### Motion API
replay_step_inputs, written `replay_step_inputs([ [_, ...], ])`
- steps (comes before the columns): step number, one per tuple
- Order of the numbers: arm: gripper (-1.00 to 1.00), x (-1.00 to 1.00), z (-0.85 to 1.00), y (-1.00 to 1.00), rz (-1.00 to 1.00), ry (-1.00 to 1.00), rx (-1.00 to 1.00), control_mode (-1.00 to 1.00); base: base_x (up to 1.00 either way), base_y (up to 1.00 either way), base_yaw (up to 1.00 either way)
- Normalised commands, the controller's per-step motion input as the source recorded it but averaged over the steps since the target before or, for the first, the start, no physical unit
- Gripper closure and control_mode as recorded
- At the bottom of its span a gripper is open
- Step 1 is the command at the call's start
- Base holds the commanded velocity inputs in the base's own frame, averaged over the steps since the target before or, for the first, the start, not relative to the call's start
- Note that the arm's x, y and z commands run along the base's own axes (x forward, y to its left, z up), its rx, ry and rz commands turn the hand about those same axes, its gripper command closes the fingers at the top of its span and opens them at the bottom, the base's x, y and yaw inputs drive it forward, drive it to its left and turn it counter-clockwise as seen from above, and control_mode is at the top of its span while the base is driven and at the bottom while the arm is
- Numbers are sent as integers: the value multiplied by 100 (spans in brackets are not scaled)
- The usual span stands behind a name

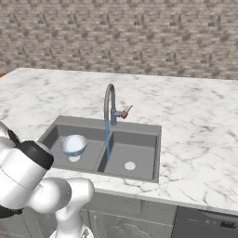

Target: Rinse each bowl for a few seconds and place them down in the sink or on the counter.

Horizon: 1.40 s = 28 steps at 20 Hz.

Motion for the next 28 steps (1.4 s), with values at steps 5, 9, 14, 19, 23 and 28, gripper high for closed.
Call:
replay_step_inputs([
  [5,100,12,-34,4,3,-6,-3,-100,0,0,0],
  [9,100,28,-24,13,0,-4,0,-100,0,0,0],
  [14,100,20,-44,17,0,-2,-1,-100,0,0,0],
  [19,-100,18,-35,38,0,0,-3,-100,0,0,0],
  [23,-100,7,9,5,0,0,3,-100,0,0,0],
  [28,-100,2,20,-3,0,0,5,-100,0,0,0],
])
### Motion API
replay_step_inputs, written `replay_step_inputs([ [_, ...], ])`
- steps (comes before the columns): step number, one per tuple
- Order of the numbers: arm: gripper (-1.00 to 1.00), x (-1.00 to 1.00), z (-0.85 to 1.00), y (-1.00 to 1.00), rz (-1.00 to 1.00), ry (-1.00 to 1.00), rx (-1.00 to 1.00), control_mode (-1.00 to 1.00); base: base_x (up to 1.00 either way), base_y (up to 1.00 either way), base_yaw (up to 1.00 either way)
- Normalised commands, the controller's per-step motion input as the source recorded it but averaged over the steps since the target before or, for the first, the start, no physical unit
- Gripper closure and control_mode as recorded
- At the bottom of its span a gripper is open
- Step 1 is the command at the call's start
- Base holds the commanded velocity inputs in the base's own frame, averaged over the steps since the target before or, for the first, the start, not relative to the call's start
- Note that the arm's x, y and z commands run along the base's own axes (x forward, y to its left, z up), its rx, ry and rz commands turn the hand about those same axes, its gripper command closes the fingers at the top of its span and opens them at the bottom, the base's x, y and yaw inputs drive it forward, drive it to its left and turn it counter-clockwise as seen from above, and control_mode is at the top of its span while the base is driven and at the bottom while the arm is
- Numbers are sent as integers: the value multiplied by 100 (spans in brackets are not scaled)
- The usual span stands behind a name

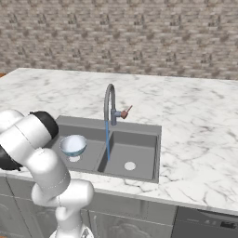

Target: Rinse each bowl for a few seconds and place them down in the sink or on the counter.

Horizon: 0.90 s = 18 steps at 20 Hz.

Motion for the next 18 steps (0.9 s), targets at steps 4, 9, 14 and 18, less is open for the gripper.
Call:
replay_step_inputs([
  [4,-100,0,28,-3,0,0,6,-100,0,0,0],
  [9,-100,6,33,-1,0,1,6,-100,0,0,0],
  [14,-100,1,58,-9,1,0,5,-100,0,0,0],
  [18,-100,0,66,-13,0,0,5,-100,0,0,0],
])
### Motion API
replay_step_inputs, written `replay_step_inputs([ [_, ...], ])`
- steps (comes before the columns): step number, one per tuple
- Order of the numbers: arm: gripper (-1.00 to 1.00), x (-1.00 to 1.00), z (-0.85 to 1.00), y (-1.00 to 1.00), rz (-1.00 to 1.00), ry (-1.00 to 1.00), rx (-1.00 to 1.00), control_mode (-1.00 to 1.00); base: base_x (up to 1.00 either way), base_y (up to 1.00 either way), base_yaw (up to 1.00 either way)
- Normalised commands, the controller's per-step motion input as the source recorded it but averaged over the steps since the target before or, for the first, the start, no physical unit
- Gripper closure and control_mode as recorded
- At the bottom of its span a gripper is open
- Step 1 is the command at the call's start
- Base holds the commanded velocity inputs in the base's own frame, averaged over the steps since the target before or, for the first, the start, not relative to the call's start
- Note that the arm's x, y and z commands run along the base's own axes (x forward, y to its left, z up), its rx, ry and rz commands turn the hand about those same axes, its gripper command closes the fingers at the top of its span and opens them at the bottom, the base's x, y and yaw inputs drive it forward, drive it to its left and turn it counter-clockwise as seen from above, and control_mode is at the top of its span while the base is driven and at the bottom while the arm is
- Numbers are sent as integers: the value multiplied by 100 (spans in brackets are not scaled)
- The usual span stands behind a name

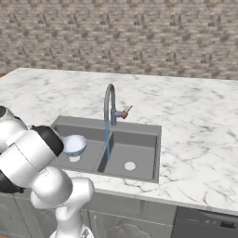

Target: Rinse each bowl for a few seconds and place them down in the sink or on the counter.

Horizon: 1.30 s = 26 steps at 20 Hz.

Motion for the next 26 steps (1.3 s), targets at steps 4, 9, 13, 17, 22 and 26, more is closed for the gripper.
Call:
replay_step_inputs([
  [4,-100,-6,84,-4,1,-1,6,-100,0,0,0],
  [9,-100,-41,100,-15,1,-11,6,-100,0,0,0],
  [13,-100,-76,100,-57,3,-18,4,-100,0,0,0],
  [17,-100,-85,100,-87,0,-14,4,-100,0,0,0],
  [22,-100,-91,100,-90,0,-10,7,-100,0,0,0],
  [26,-100,-100,100,-83,0,-7,10,-100,0,0,0],
])
